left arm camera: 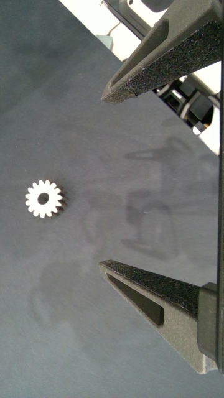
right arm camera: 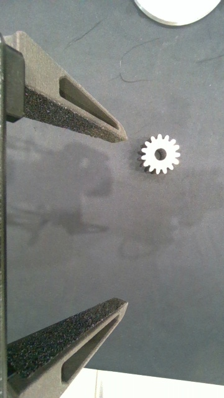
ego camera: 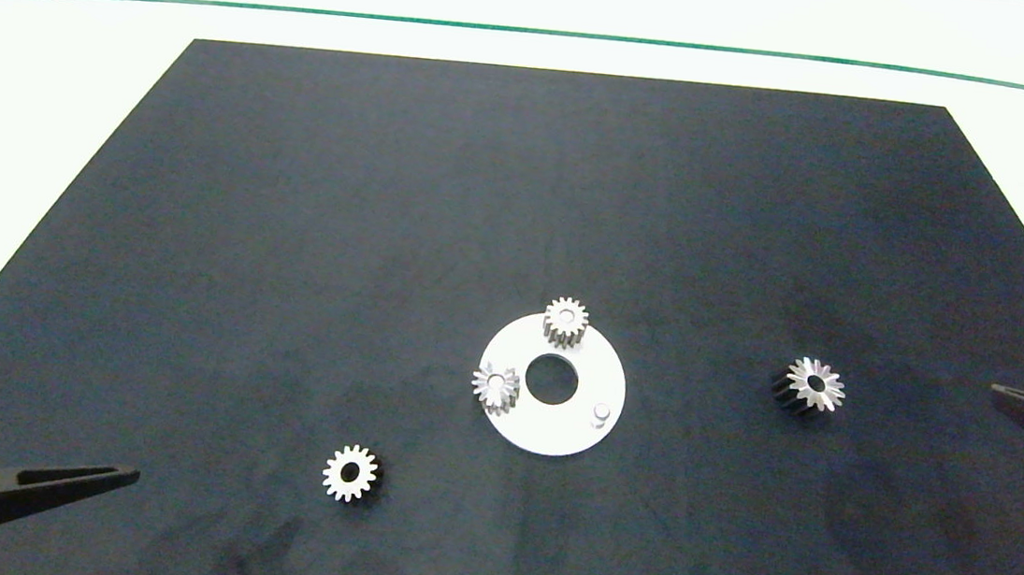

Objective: Remove an incorrectly installed larger gear and replace it with the correct smaller gear

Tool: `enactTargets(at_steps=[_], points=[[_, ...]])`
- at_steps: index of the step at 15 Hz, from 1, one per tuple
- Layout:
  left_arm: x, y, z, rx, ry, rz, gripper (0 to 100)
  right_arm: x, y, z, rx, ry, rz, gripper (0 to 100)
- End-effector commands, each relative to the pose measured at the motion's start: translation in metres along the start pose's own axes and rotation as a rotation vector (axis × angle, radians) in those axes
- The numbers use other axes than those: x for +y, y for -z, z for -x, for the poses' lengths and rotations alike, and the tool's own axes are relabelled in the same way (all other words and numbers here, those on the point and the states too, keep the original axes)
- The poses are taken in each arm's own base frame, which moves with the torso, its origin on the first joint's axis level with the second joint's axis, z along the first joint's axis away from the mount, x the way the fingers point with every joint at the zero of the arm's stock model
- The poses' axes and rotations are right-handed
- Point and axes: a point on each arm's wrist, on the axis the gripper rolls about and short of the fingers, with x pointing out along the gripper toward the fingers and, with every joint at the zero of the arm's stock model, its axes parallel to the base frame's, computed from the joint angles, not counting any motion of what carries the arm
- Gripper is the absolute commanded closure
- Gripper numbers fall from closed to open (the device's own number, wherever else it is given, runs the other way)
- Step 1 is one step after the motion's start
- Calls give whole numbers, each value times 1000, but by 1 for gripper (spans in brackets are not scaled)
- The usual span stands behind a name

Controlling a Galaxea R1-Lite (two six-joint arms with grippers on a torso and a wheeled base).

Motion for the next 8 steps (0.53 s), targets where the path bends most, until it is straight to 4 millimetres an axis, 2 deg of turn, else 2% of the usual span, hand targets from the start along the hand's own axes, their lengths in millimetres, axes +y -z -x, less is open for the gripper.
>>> enactTargets(at_steps=[1,8], points=[[0,-3,-19,42,49,-23,0,-1,0,3,-8,3,-2,0],[4,3,-53,78,29,-114,0,-2,0,5,-15,3,-5,0]])
